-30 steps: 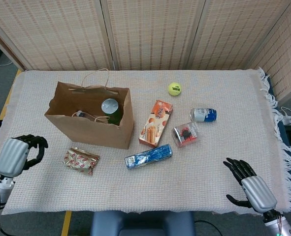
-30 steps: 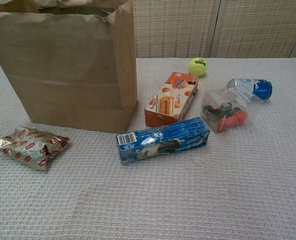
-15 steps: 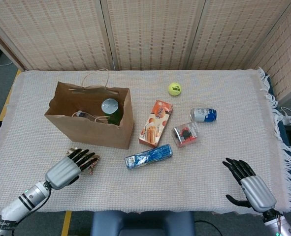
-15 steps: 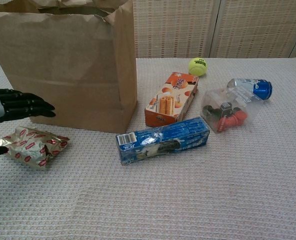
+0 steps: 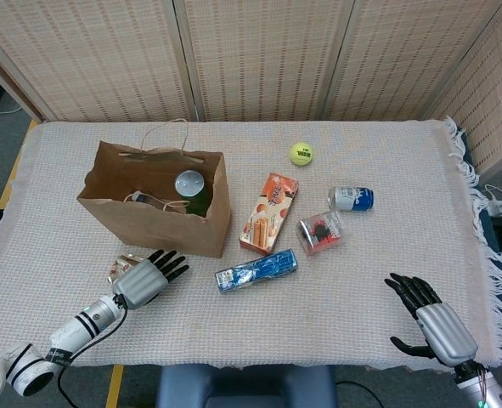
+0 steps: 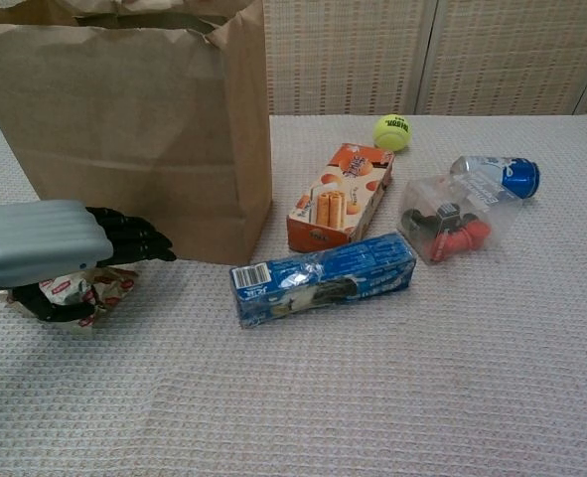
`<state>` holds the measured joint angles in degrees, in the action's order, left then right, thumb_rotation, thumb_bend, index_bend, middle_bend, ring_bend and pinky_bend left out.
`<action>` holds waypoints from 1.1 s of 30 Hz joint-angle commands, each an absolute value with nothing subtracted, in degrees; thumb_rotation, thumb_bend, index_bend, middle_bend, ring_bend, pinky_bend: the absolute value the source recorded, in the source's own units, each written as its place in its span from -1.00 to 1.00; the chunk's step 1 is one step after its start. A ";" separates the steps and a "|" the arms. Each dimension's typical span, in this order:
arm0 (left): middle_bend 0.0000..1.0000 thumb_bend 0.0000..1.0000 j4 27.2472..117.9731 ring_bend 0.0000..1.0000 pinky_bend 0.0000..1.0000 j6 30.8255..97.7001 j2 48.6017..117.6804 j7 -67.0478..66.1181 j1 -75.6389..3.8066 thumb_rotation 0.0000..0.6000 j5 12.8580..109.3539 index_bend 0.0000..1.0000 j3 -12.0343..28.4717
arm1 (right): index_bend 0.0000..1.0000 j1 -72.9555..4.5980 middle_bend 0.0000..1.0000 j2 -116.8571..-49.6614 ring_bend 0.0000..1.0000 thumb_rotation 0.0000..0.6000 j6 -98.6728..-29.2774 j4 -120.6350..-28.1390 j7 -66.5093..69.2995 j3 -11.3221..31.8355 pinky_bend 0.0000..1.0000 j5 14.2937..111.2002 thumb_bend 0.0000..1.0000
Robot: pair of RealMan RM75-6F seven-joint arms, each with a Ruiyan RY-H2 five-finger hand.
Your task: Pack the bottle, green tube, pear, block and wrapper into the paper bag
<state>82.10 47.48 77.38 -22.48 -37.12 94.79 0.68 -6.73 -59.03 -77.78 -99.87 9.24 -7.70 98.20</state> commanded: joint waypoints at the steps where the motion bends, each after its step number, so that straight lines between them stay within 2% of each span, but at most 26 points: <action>1: -1.00 -0.24 79.97 -1.00 -0.66 46.55 78.37 -23.01 -37.82 1.00 93.37 -1.00 0.87 | -1.00 -6.74 -1.00 -59.01 -1.00 1.00 -77.73 -99.96 9.10 -7.73 -0.93 98.19 -0.75; 9: -1.00 -0.24 76.83 -1.00 -0.64 44.25 77.53 -24.27 -37.67 1.00 89.06 -1.00 -0.37 | -1.00 -6.64 -1.00 -59.09 -1.00 1.00 -77.77 -100.12 8.54 -7.76 -0.93 98.16 -0.75; 21: -1.00 -0.24 82.48 -1.00 -0.65 48.65 69.44 -22.22 -35.40 1.00 89.09 -1.00 -2.80 | -1.00 -6.53 -1.00 -59.27 -1.00 1.00 -78.07 -100.02 8.36 -7.75 -0.93 98.37 -0.75; 33: -1.00 -0.25 77.57 -1.00 -0.67 46.86 73.45 -22.11 -36.41 1.00 84.71 -1.00 -1.34 | -1.00 -6.43 -1.00 -59.45 -1.00 1.00 -78.33 -99.99 8.13 -7.65 -0.93 98.36 -0.75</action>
<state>77.81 47.03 73.11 -22.28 -36.22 84.99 -1.53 -6.43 -59.44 -78.33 -99.99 8.13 -7.65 98.36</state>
